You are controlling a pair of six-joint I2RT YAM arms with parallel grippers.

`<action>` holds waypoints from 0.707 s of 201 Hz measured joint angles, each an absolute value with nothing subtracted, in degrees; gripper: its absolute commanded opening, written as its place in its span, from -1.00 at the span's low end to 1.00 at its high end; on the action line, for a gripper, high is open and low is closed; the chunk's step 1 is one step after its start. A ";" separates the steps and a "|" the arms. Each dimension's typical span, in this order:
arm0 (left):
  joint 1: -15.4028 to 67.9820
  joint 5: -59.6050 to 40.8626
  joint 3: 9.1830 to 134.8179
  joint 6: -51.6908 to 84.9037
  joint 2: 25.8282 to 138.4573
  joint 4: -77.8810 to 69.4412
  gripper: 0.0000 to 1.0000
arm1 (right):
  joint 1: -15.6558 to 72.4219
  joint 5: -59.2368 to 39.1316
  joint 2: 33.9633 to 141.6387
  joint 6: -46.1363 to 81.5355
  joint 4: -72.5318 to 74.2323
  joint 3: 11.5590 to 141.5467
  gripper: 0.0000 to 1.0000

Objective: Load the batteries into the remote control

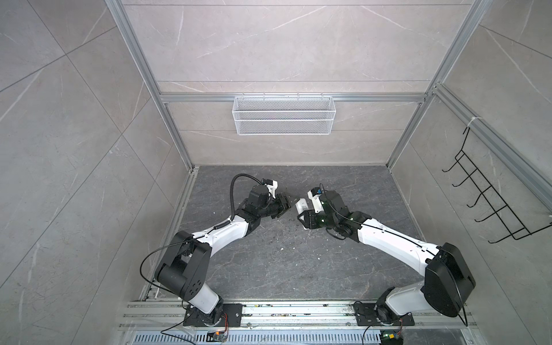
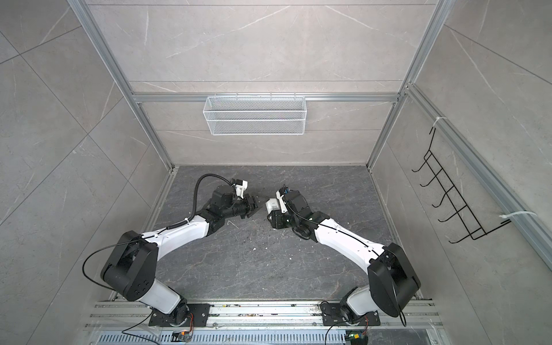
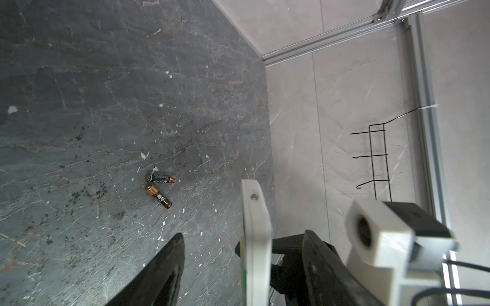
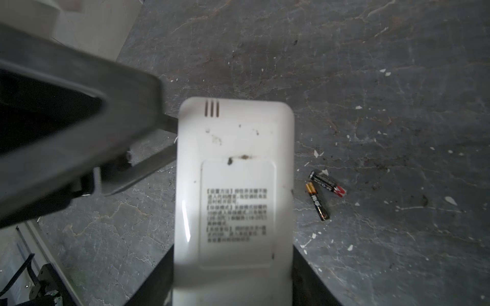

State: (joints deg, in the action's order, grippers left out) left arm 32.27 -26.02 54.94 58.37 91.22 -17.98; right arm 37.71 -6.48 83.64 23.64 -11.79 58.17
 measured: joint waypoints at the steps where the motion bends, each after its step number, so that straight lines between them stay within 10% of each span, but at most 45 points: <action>1: 32.29 -26.02 54.96 58.35 91.26 -17.96 0.31 | 37.74 -6.46 83.64 23.64 -11.79 58.22 0.06; 142: 33.85 -25.85 55.66 59.27 93.08 -18.63 -0.34 | 39.42 -5.32 87.83 20.71 -14.87 64.62 0.08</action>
State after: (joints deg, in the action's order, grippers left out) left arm 33.85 -25.85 55.66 59.27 93.08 -18.63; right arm 39.42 -5.32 87.83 20.71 -14.87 64.62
